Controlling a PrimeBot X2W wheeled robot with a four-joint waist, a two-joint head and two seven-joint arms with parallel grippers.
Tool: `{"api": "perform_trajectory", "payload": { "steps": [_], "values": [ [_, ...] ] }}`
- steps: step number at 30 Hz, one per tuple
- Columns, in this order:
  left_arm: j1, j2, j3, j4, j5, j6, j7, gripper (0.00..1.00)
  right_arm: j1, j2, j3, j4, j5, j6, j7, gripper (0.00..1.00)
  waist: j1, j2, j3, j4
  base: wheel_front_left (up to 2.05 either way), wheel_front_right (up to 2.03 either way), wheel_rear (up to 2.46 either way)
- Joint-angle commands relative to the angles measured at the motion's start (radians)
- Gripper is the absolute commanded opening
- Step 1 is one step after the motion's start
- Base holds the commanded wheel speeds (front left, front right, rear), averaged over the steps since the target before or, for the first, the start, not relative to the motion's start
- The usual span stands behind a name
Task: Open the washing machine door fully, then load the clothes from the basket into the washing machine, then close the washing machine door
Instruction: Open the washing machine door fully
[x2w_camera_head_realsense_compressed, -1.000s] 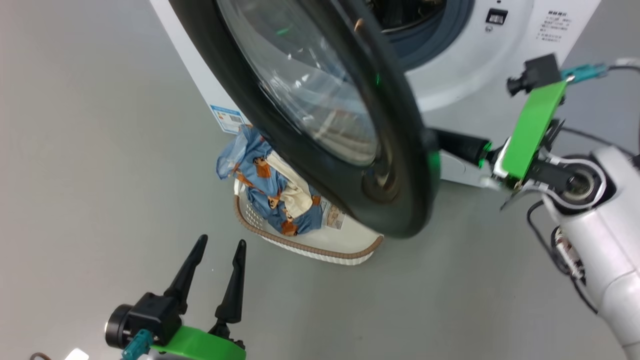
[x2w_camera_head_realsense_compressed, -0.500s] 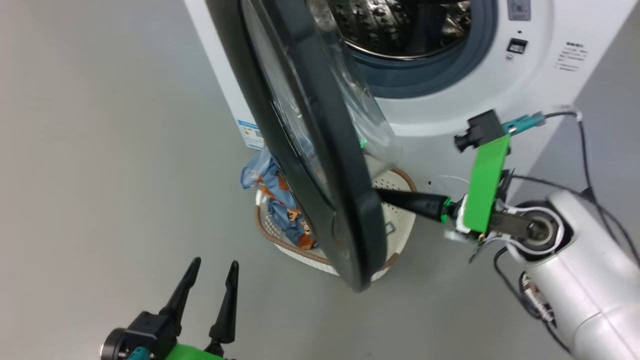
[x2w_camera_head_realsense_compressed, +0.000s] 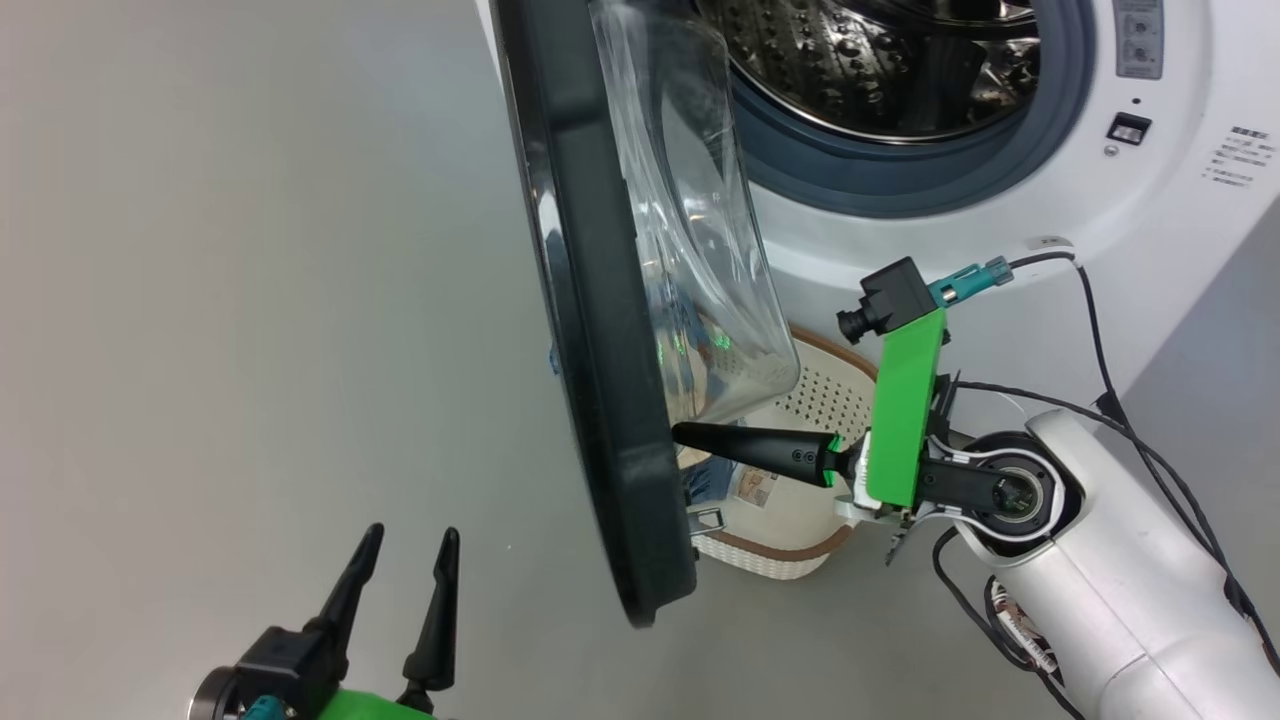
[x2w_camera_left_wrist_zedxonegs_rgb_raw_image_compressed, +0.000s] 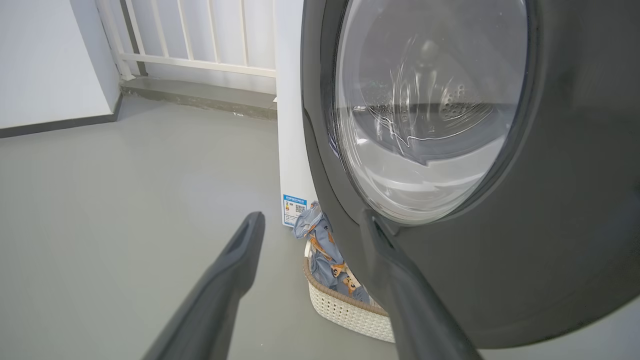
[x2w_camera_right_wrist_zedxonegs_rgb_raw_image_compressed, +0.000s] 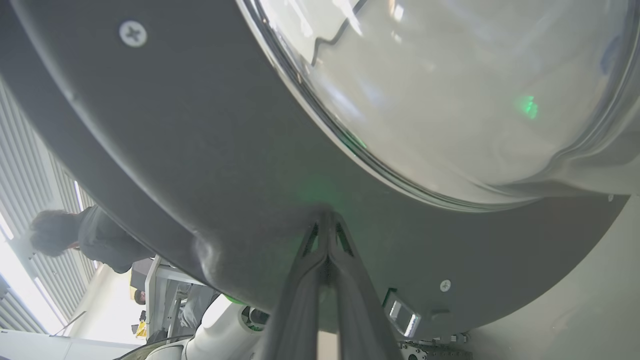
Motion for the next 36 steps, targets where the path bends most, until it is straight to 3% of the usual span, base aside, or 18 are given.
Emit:
{"api": "perform_trajectory", "payload": {
  "steps": [1, 14, 36],
  "values": [
    [-0.012, 0.017, 0.035, -0.015, -0.01, 0.009, -0.009, 1.0, 0.013, 0.03, 0.02, -0.033, -0.006, 0.002, 0.004, 0.0, 0.0, 0.0, 0.002, 0.016, 0.0, 0.0, 0.0],
    [-0.027, 0.017, 0.041, -0.007, -0.027, 0.026, -0.009, 1.0, -0.023, 0.08, 0.056, -0.008, -0.024, 0.002, -0.008, 0.0, 0.0, 0.0, 0.021, 0.069, 0.0, 0.0, 0.0],
    [-0.028, 0.017, 0.052, -0.022, -0.04, 0.047, -0.009, 1.0, -0.078, 0.13, 0.098, 0.034, -0.016, 0.002, -0.02, 0.0, 0.0, 0.0, 0.03, 0.073, 0.0, 0.0, 0.0]
  ]
}}
